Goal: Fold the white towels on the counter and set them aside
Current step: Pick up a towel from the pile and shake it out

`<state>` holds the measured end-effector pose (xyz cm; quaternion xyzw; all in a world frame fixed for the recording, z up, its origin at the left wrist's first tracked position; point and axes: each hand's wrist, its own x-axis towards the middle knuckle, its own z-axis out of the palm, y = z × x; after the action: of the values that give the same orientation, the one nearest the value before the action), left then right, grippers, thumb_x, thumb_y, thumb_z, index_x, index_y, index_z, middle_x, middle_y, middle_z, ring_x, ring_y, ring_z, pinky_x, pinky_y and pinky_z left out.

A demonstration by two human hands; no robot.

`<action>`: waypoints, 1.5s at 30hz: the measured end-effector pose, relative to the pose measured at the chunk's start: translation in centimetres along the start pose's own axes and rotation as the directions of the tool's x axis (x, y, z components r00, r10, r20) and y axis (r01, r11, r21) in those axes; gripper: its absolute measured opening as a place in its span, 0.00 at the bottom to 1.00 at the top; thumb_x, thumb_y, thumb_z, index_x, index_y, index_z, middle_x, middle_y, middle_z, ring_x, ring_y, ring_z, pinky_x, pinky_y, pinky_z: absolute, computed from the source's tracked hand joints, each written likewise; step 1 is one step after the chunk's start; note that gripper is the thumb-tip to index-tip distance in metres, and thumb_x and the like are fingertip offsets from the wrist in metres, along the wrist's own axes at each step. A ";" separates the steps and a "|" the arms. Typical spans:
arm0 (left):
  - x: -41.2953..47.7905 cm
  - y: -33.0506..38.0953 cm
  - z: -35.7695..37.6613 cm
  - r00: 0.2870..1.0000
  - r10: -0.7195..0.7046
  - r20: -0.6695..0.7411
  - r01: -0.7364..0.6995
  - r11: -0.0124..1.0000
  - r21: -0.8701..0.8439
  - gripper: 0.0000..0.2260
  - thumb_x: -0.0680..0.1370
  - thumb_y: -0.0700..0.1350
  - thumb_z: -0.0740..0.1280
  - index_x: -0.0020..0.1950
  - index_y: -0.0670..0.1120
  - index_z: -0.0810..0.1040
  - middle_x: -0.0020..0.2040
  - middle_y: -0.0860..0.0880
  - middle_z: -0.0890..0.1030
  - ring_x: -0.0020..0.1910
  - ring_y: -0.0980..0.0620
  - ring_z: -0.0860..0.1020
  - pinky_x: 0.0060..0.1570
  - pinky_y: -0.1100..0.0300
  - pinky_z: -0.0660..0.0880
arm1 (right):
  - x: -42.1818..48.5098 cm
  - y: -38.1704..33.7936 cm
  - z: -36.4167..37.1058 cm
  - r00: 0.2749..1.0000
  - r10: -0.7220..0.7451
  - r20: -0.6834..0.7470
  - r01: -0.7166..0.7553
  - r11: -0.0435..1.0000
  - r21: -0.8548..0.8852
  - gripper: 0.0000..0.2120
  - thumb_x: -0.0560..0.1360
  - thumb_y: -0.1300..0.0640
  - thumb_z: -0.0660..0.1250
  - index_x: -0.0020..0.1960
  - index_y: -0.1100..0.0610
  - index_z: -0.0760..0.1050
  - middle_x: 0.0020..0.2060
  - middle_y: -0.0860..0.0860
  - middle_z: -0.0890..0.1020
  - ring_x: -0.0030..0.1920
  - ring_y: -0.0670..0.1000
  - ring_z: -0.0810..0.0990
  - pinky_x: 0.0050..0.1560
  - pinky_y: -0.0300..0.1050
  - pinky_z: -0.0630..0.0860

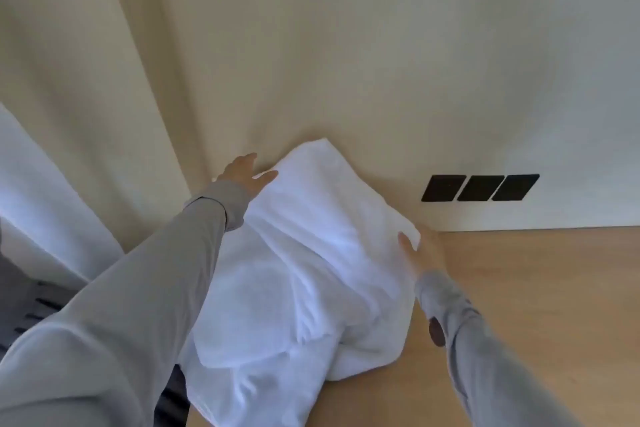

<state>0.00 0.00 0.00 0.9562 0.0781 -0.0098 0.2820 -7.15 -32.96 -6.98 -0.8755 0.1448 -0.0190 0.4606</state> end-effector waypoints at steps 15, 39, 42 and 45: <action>6.4 0.9 3.2 0.994 0.062 0.086 -0.064 0.998 0.016 0.37 0.67 0.67 0.69 0.68 0.47 0.69 0.69 0.43 0.67 0.68 0.41 0.65 0.67 0.45 0.63 | -3.8 5.6 5.7 0.794 0.558 0.242 -0.546 0.479 0.687 0.22 0.73 0.59 0.69 0.65 0.62 0.68 0.55 0.56 0.77 0.56 0.59 0.76 0.57 0.55 0.74; 2.4 2.9 -3.9 0.962 0.006 -0.275 -0.169 0.800 -0.576 0.15 0.73 0.47 0.72 0.56 0.40 0.79 0.50 0.39 0.79 0.51 0.40 0.78 0.51 0.47 0.75 | -4.4 -9.1 -3.8 0.972 0.054 -0.228 0.164 0.537 0.827 0.10 0.70 0.60 0.71 0.50 0.53 0.78 0.42 0.47 0.85 0.42 0.47 0.84 0.43 0.44 0.82; 1.3 5.3 -5.7 0.931 0.019 -0.363 -0.279 0.679 -0.679 0.13 0.73 0.45 0.72 0.55 0.43 0.78 0.49 0.42 0.78 0.45 0.45 0.76 0.46 0.53 0.73 | -4.3 -11.1 -7.0 0.951 0.029 -0.309 0.239 0.568 0.788 0.07 0.71 0.60 0.71 0.49 0.55 0.78 0.43 0.49 0.84 0.41 0.48 0.83 0.42 0.42 0.81; -0.4 7.9 -6.9 0.908 0.037 -0.417 -0.371 0.534 -0.760 0.08 0.73 0.43 0.71 0.51 0.48 0.77 0.45 0.47 0.77 0.39 0.51 0.74 0.36 0.63 0.69 | -4.3 -12.7 -10.8 0.923 -0.006 -0.386 0.306 0.620 0.722 0.04 0.70 0.59 0.72 0.43 0.55 0.78 0.40 0.50 0.83 0.41 0.51 0.81 0.45 0.45 0.80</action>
<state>0.66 -2.88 10.11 0.6991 0.0080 0.2321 0.6763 -10.09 -33.69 9.97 -0.5857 0.1233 -0.2732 0.7531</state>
